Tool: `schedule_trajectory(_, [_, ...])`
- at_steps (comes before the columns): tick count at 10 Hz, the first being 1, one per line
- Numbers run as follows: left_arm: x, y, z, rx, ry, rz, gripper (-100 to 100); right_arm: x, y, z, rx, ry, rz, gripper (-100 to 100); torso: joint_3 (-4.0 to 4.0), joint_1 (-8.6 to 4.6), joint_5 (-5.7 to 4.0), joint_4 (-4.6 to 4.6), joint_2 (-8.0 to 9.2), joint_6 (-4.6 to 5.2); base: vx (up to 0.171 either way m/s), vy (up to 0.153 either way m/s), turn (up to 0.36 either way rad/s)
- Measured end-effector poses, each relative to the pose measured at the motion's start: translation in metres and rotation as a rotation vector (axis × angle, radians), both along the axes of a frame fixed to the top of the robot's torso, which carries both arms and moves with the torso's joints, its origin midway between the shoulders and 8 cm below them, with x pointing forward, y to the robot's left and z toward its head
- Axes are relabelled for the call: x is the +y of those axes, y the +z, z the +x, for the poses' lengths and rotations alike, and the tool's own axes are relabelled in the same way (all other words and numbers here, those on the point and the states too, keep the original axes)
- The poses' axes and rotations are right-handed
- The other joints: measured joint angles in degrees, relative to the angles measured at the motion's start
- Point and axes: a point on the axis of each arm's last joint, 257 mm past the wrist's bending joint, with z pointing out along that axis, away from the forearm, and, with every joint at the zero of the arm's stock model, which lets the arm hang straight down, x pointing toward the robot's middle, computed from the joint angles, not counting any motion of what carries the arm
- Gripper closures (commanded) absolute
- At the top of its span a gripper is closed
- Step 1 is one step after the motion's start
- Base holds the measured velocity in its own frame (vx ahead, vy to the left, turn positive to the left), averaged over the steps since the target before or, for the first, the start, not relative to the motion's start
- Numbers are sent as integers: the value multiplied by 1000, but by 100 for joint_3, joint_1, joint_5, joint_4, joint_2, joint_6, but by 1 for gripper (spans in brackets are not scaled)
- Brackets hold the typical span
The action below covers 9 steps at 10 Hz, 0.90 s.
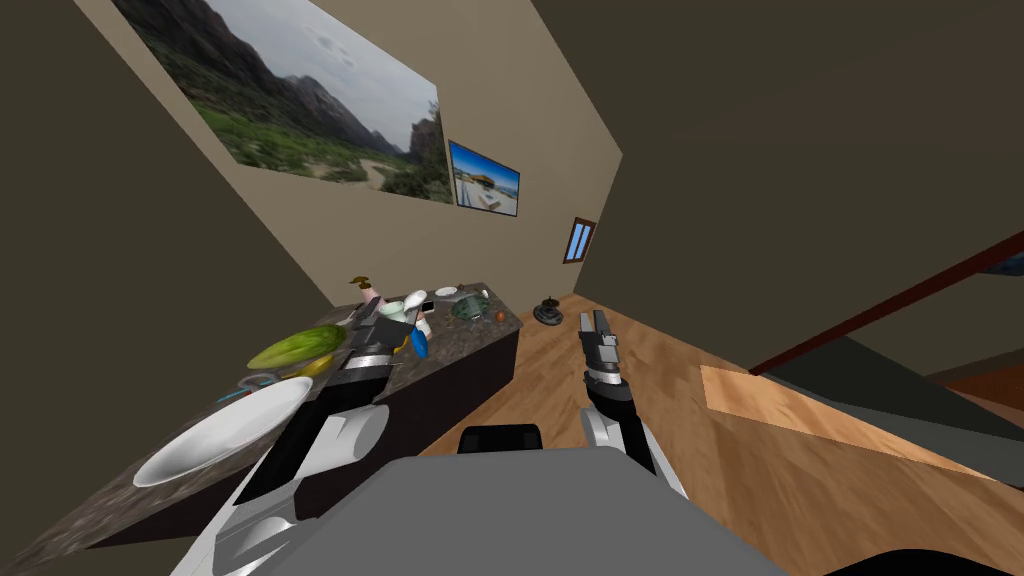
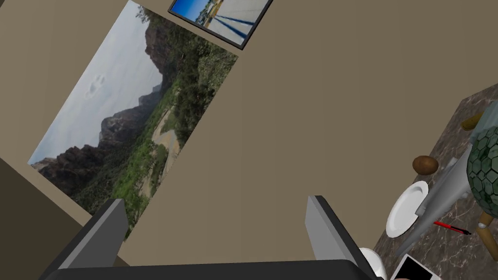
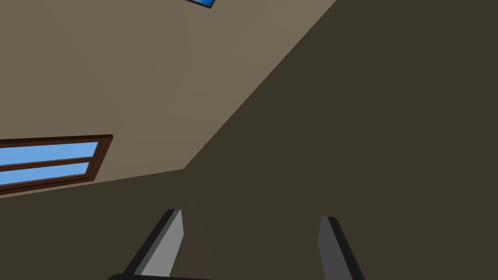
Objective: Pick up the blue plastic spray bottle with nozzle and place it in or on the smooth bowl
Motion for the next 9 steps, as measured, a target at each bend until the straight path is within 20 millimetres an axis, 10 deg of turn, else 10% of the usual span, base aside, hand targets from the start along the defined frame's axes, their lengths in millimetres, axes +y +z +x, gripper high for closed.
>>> schedule_trajectory(9, [60,-47,3,146,-5,-299,-100,0,0,0,0,0,0,0,2,3,1,1,3,0,56,-43,38])
